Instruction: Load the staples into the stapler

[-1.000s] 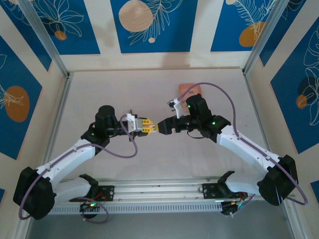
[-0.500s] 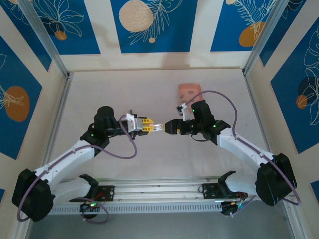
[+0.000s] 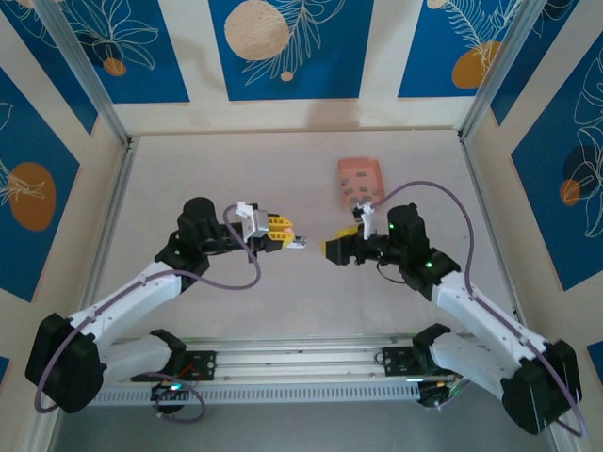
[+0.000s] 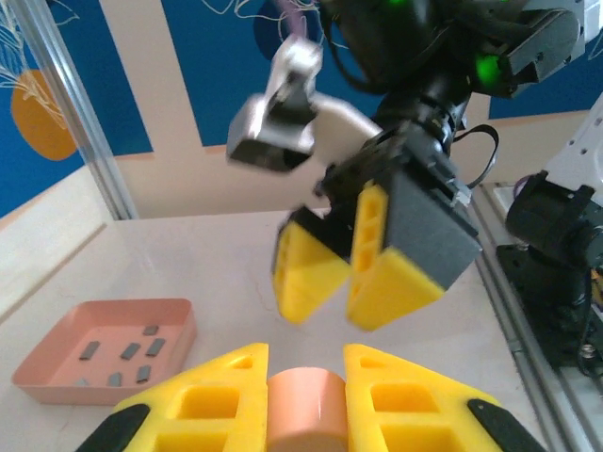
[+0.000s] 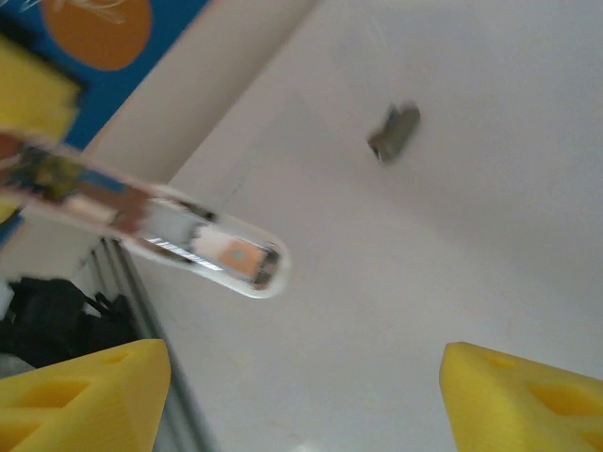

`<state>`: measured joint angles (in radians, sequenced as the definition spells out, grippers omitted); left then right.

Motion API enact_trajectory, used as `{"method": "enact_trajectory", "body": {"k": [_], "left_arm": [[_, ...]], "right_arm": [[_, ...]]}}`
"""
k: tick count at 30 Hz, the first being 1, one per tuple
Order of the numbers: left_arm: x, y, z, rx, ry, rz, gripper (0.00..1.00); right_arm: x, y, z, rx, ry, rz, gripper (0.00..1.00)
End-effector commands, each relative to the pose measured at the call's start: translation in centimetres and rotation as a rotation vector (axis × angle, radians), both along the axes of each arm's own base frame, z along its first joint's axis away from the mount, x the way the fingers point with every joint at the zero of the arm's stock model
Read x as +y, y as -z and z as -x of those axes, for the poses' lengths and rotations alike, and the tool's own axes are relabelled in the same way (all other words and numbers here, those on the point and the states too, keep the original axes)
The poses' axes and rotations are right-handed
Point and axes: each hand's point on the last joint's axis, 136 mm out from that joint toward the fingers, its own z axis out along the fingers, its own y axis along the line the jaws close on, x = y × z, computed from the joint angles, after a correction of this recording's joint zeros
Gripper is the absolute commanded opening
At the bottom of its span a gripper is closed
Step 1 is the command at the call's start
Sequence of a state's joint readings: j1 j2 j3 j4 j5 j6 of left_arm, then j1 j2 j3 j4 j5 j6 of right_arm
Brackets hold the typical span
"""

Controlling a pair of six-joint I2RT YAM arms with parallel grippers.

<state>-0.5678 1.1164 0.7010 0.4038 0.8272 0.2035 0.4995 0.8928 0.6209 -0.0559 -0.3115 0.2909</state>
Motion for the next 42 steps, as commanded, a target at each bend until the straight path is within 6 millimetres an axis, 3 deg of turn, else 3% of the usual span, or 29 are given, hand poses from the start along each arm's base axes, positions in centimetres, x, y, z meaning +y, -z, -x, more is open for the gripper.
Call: {"method": "enact_trajectory", "body": {"k": [1,5,18,25,28,33,35,37,40,42], "left_arm": [[-0.7,-2.4,1.3,0.004,0.091,0.044,0.0],[-1.0,-2.4,1.6,0.014,0.125,0.049,0.0],[-1.7,-2.6,2.0,0.027,0.183,0.059,0.0],[-2.1,-2.8,2.1,0.03,0.206,0.066,0.0],[-2.2,-2.9,2.1,0.033,0.213,0.069,0.0],[-2.2,-2.9,2.2,0.039,0.216,0.071,0.01],[-2.2,-2.9,1.9,0.045,0.2,0.079,0.11],[-2.1,-3.0,1.2,0.06,0.144,0.101,0.37],[-1.6,-3.1,-0.4,0.09,0.021,0.136,0.51],[-0.7,-2.6,-2.8,0.165,-0.149,0.15,0.65]], "right_arm": [[0.3,-1.3,1.3,-0.445,-0.17,0.15,0.75],[1.2,-2.3,2.0,-0.625,-0.306,0.231,0.75],[6.0,-2.5,2.6,-0.608,-0.529,0.146,0.69],[7.2,-2.0,2.5,-0.591,-0.56,0.125,0.63],[7.5,-2.2,2.3,-0.598,-0.555,0.114,0.59],[7.6,-2.4,2.1,-0.599,-0.554,0.103,0.4],[7.4,-2.3,2.0,-0.594,-0.546,0.104,0.3],[7.2,-2.2,1.8,-0.582,-0.521,0.108,0.23],[6.3,-1.8,0.5,-0.526,-0.405,0.117,0.21],[5.4,-0.9,-1.1,-0.428,-0.262,0.132,0.21]]}}
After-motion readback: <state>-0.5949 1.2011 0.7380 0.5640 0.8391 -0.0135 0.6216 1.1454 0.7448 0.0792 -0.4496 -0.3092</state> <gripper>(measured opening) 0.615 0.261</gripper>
